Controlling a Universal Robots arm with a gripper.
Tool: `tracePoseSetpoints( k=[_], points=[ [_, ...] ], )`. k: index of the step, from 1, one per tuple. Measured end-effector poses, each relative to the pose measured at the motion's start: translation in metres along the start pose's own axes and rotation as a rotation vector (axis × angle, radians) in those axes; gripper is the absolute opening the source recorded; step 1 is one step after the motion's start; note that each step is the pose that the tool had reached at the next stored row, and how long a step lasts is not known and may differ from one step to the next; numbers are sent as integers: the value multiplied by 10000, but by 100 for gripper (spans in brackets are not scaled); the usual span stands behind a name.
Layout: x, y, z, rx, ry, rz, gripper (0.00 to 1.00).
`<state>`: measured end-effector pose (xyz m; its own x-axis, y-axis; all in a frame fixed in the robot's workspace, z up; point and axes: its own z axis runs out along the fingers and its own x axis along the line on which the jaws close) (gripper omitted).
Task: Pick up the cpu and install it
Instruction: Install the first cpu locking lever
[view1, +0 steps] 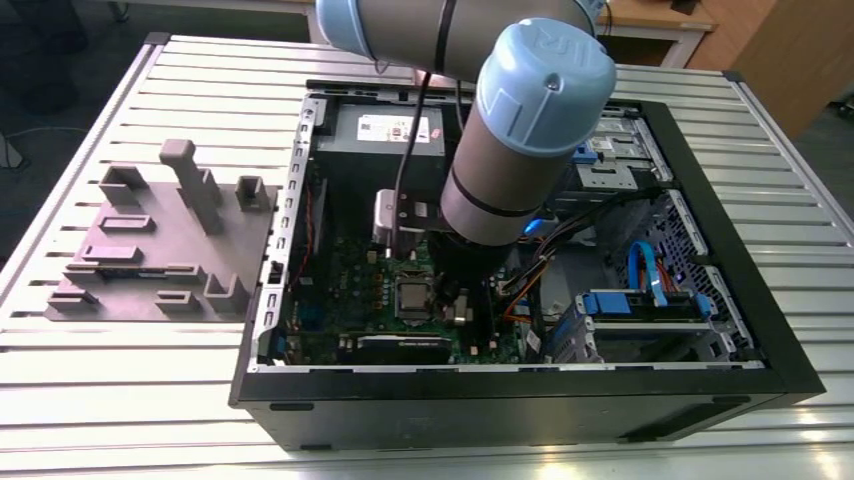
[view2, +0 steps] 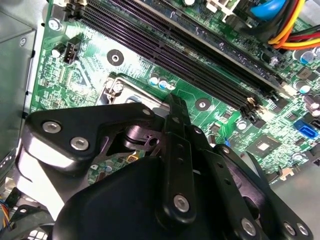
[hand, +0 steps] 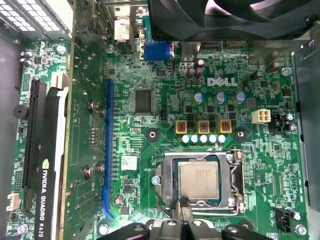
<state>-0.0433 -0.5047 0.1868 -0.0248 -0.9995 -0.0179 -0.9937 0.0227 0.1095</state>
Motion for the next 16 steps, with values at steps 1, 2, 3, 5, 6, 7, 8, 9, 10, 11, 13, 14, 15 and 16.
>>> tracePoseSetpoints(
  k=[1,2,3,5,6,7,8,9,10,11,13,14,15,16],
  points=[
    [0,-1,0,1,-1,0,10],
    [0,-2,0,0,-1,-1,10],
    [0,-2,0,0,0,-2,10],
    [0,-3,0,0,0,-4,10],
    [0,-3,-1,0,1,-11,10],
    [0,-3,-1,3,1,-22,10],
    [0,-3,-1,8,3,-36,10],
    [0,-2,-1,15,3,-47,10],
    [0,-2,-3,23,4,-56,10],
    [0,-1,-5,31,4,-63,10],
    [-1,0,-12,47,-1,-67,10],
    [-1,1,-16,55,-2,-68,10],
    [-2,0,-19,70,-3,-73,10],
    [-2,4,-24,73,-5,-72,10]
  ],
)
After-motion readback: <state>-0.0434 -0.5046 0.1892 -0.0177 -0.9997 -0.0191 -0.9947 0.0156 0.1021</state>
